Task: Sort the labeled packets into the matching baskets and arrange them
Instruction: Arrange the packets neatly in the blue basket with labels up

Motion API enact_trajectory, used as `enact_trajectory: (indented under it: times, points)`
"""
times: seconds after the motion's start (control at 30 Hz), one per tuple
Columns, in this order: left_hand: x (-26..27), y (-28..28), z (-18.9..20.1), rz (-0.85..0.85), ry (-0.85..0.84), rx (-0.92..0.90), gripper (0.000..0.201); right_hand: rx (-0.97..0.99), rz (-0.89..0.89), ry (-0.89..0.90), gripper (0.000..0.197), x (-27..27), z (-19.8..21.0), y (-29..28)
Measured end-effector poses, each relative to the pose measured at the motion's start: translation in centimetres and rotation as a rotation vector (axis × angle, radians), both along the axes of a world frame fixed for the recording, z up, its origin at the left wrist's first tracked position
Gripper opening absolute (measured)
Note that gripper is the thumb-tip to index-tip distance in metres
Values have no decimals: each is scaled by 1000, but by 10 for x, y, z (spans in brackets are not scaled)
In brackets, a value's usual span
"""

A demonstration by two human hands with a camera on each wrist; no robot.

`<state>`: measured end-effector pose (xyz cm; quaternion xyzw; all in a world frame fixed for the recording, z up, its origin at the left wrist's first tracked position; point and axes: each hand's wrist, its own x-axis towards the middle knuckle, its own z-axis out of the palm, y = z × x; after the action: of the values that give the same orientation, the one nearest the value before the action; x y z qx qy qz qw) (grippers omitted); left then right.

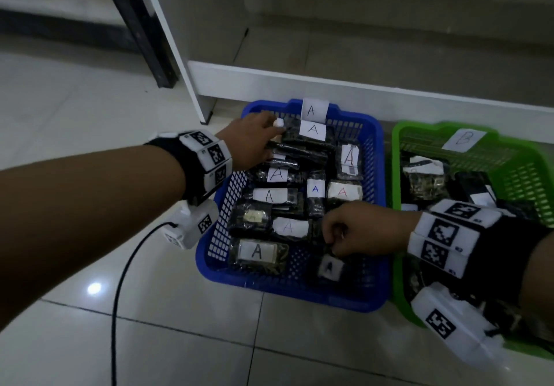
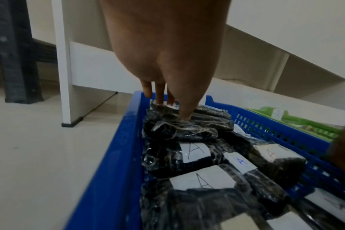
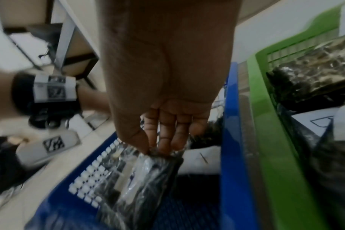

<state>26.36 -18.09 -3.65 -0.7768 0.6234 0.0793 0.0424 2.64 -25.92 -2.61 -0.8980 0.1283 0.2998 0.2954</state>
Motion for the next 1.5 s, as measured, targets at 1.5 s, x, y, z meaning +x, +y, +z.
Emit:
enact_trajectory:
  times: [1.5]
  points:
    - [-60, 25, -13, -287, 227, 144, 58, -181, 10, 182, 40, 12, 18, 2]
